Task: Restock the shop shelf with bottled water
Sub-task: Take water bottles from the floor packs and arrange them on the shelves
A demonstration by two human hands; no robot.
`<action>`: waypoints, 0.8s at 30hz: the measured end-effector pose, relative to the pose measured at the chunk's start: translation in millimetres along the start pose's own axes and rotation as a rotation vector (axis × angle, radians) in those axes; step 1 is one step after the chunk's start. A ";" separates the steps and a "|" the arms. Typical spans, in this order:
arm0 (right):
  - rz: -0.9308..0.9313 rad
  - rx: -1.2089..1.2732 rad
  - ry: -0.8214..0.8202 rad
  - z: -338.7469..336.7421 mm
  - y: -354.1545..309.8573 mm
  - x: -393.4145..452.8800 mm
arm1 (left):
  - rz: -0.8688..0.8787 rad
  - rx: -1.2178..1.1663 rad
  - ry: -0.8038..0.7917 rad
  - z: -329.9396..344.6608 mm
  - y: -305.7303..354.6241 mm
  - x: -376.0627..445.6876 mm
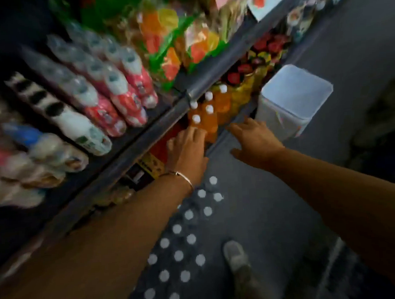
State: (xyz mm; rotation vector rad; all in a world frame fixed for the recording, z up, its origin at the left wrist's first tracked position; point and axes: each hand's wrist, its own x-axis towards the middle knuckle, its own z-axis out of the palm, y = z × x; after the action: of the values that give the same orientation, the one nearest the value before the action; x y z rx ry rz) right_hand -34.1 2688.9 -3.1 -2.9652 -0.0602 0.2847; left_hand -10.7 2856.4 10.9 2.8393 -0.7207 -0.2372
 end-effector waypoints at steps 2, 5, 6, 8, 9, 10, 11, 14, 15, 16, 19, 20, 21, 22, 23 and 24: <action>0.007 0.003 -0.077 64.9 10.4 9.8 | -0.026 -0.007 -0.053 58.3 -14.2 6.2; 0.012 -0.002 -0.180 155.5 24.3 25.5 | -0.068 -0.036 -0.112 138.9 -32.7 14.5; 0.017 0.009 -0.202 182.8 28.0 30.8 | -0.079 -0.043 -0.122 163.7 -38.4 16.6; 0.056 0.058 -0.237 233.0 32.9 42.9 | -0.093 -0.043 -0.141 208.6 -49.9 21.0; 0.093 0.098 -0.252 254.6 33.9 50.1 | -0.098 -0.041 -0.149 227.6 -55.9 24.0; 0.136 0.146 -0.270 274.2 33.6 57.5 | -0.101 -0.044 -0.154 244.9 -61.5 26.9; 0.182 0.204 -0.285 291.4 32.7 65.5 | -0.104 -0.050 -0.153 259.6 -67.1 30.1; 0.311 0.438 -0.311 329.2 27.8 87.4 | -0.099 -0.048 -0.129 293.8 -81.5 39.7; 0.330 0.510 -0.319 337.9 27.0 93.7 | -0.092 -0.041 -0.116 302.1 -85.2 41.8; 0.335 0.566 -0.331 346.0 26.8 100.1 | -0.083 -0.034 -0.105 309.5 -89.2 44.1; 0.321 0.635 -0.353 357.7 28.3 109.6 | -0.060 -0.024 -0.082 320.1 -95.8 46.5; 0.317 0.632 -0.338 360.5 28.8 111.4 | -0.055 -0.027 -0.071 322.0 -97.5 46.9; 0.313 0.629 -0.315 361.1 29.1 111.4 | -0.052 -0.032 -0.066 322.2 -98.5 46.8; 0.312 0.630 -0.293 359.6 28.9 110.0 | -0.050 -0.035 -0.066 321.2 -98.2 46.1; 0.319 0.634 -0.275 355.4 28.4 107.6 | -0.046 -0.034 -0.069 319.1 -97.4 45.0; 0.329 0.637 -0.256 348.5 28.0 104.9 | -0.040 -0.030 -0.074 315.5 -96.1 44.2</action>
State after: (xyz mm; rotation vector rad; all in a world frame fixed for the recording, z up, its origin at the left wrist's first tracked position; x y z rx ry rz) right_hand 2.6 2721.8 -364.9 -2.2809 0.4115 0.5956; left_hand 7.0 2868.7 -321.1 2.8317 -0.6696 -0.3572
